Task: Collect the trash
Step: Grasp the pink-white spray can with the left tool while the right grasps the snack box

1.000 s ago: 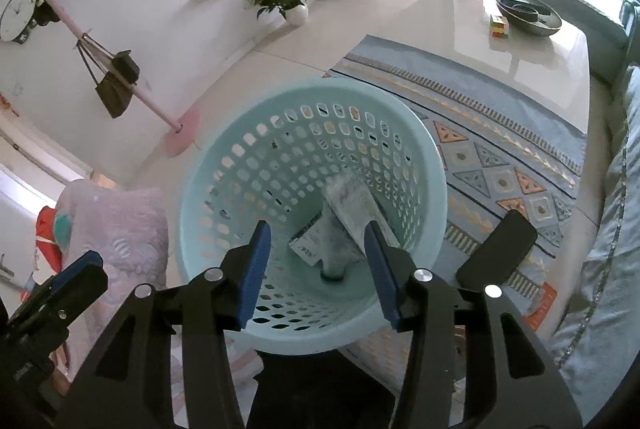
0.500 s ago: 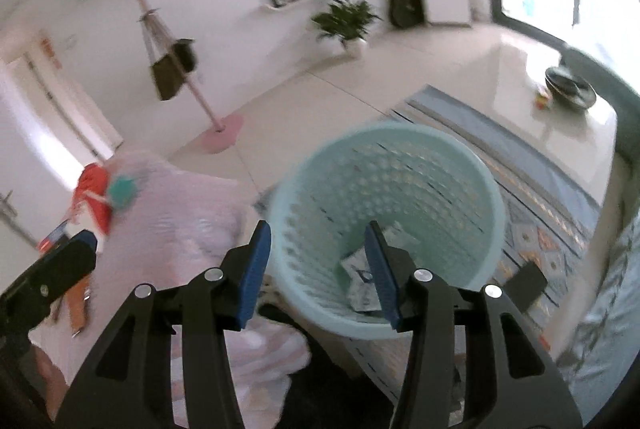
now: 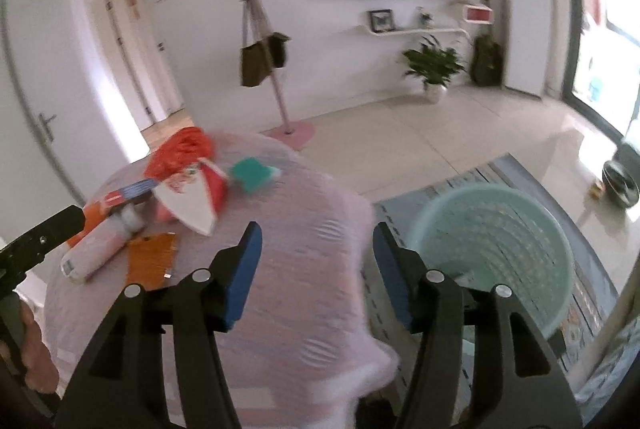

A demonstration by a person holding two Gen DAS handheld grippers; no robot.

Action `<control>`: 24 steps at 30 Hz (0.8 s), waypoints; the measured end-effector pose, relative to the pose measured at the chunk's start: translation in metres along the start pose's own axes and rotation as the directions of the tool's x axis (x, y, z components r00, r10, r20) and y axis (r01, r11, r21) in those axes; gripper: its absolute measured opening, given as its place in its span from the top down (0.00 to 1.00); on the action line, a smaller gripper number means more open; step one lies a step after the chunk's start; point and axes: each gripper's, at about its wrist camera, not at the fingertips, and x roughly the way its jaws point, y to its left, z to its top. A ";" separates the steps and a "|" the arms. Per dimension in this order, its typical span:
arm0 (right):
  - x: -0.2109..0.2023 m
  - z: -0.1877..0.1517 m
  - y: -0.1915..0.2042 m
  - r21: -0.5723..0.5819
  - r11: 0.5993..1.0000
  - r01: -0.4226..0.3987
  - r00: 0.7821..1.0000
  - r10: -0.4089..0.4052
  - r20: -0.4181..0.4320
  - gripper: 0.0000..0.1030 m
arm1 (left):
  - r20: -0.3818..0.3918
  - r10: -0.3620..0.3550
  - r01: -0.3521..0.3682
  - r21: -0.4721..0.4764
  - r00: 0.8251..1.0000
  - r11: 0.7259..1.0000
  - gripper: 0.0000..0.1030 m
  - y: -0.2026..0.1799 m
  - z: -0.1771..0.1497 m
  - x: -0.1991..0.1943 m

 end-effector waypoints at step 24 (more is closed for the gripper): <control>0.149 0.044 0.100 0.005 0.994 -0.111 0.969 0.109 -0.223 0.46 | -0.170 0.267 -0.250 0.114 0.949 0.962 0.31 0.109 -0.020 0.027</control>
